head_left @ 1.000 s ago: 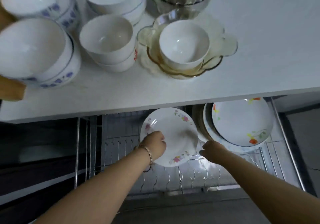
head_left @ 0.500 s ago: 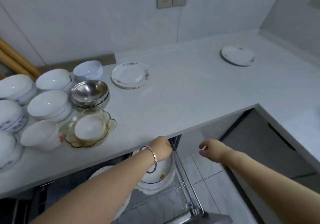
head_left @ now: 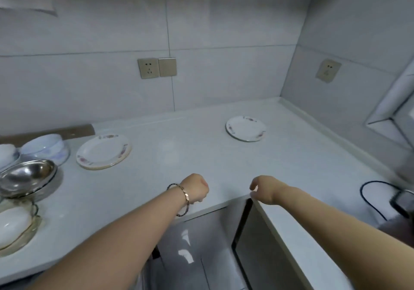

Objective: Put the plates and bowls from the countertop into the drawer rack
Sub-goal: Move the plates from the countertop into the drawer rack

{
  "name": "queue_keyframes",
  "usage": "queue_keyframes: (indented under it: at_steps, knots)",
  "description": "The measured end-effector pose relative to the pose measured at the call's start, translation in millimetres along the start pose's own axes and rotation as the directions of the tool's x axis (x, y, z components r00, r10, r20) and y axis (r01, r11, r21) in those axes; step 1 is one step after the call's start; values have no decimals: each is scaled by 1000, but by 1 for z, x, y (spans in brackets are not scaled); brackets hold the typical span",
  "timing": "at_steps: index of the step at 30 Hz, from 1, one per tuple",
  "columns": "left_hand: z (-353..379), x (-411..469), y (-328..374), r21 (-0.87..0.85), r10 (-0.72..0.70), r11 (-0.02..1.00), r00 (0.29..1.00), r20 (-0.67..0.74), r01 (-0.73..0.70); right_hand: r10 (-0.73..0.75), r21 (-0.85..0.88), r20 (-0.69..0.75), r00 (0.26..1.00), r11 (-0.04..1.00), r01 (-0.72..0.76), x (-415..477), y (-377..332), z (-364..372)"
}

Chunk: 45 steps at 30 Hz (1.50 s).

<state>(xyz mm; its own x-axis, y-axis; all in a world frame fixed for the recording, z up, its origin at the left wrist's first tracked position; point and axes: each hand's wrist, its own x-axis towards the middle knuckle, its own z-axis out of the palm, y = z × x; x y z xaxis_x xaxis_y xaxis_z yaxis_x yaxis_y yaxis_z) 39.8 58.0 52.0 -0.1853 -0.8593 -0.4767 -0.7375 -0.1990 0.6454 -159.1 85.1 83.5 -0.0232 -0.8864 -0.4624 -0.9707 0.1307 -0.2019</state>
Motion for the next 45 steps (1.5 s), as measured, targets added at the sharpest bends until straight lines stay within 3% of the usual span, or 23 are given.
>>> queue_keyframes:
  at_steps: [13,21,29,32,37,41,45]
  knots:
    - [-10,161,85,5,-12,1000,1000,-24,12,64,85,-39,997,995,-60,149,86,-72]
    - [-44,337,122,-43,-93,995,996,7,94,256,266,-21,966,933,-242,299,107,-122]
    - [-42,485,136,-168,-210,961,976,65,218,514,402,95,853,764,-505,442,126,-125]
    - [-27,526,132,-254,-237,935,969,65,246,638,521,105,763,618,-589,480,141,-108]
    - [-14,545,130,-280,-255,928,967,0,245,700,712,121,703,432,-553,507,159,-85]
    - [-13,535,125,-230,-277,936,961,-13,267,677,773,90,731,416,-480,484,157,-87]
    - [-12,501,124,-286,-312,911,950,-12,296,640,806,50,767,427,-409,448,153,-86]
